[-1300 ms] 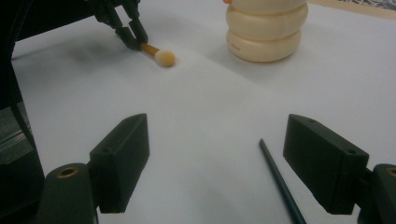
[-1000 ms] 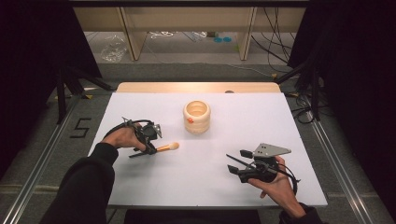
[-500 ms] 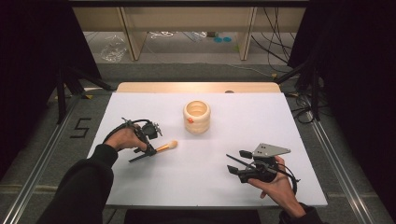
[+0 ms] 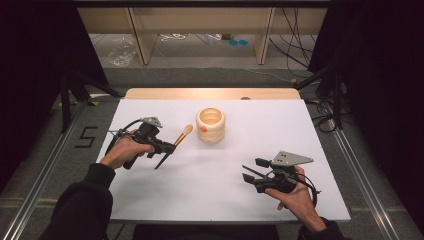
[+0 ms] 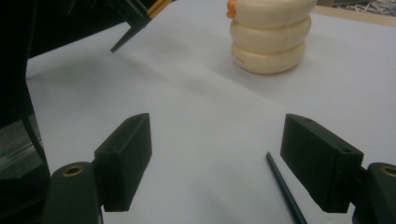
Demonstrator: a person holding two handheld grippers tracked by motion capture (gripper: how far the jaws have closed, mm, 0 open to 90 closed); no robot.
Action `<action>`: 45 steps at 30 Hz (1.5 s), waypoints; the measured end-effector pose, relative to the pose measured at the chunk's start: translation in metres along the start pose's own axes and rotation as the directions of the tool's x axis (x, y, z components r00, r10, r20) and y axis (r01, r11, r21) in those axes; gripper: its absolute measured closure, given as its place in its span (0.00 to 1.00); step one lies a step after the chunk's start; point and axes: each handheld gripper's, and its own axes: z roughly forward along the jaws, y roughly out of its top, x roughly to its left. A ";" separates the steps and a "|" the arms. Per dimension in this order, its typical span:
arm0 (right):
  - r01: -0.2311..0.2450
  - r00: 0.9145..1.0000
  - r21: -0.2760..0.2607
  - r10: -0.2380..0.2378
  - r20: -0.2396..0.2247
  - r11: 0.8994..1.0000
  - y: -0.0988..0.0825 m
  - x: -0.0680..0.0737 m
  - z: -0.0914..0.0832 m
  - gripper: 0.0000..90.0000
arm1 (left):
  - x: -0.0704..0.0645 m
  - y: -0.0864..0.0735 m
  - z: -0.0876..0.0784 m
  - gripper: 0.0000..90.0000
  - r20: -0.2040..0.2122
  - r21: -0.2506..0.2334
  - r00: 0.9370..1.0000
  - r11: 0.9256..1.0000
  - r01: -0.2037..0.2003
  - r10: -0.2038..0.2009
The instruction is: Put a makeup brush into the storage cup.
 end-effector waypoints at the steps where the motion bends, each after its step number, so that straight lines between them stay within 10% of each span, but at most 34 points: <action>1: -0.004 1.000 -0.020 0.004 -0.009 1.000 0.002 -0.001 0.001 0.29 | -0.006 -0.001 -0.001 0.87 0.018 -0.059 1.000 0.998 0.018 -0.017; 14: -0.043 0.997 -0.102 0.036 -0.072 0.994 0.013 0.001 0.014 0.30 | -0.037 -0.005 0.012 0.87 0.081 -0.272 0.996 0.960 0.065 -0.044; 16: -0.056 0.996 -0.102 0.049 -0.077 0.993 0.014 0.002 0.016 0.30 | -0.043 -0.007 0.014 0.87 0.084 -0.315 0.995 0.945 0.085 -0.062; 19: -0.065 0.995 -0.102 0.057 -0.079 0.993 0.017 0.002 0.020 0.30 | -0.047 -0.009 0.018 0.87 0.080 -0.263 0.996 0.963 0.060 -0.040; 21: -0.055 0.996 -0.084 0.048 -0.078 0.995 0.018 0.002 0.020 0.30 | -0.049 -0.010 0.019 0.87 -0.072 -0.244 0.997 0.970 -0.018 0.000; 23: -0.056 0.995 -0.085 0.049 -0.086 0.995 0.018 0.002 0.019 0.30 | -0.049 -0.012 0.018 0.87 -0.114 -0.278 0.993 0.960 -0.015 -0.018; 25: -0.038 0.997 -0.084 0.033 -0.063 0.996 0.018 0.001 0.019 0.30 | -0.047 -0.012 0.016 0.87 -0.069 -0.254 0.997 0.967 0.009 -0.027; 37: -0.055 0.996 -0.103 0.047 -0.080 0.993 0.022 -0.001 0.029 0.29 | -0.067 -0.010 0.009 0.87 -0.018 -0.366 1.000 0.931 0.014 -0.022; 45: -0.052 0.994 -0.120 0.040 -0.103 0.991 0.031 0.005 0.040 0.30 | -0.076 -0.008 0.011 0.87 0.004 -0.385 1.000 0.923 0.014 -0.014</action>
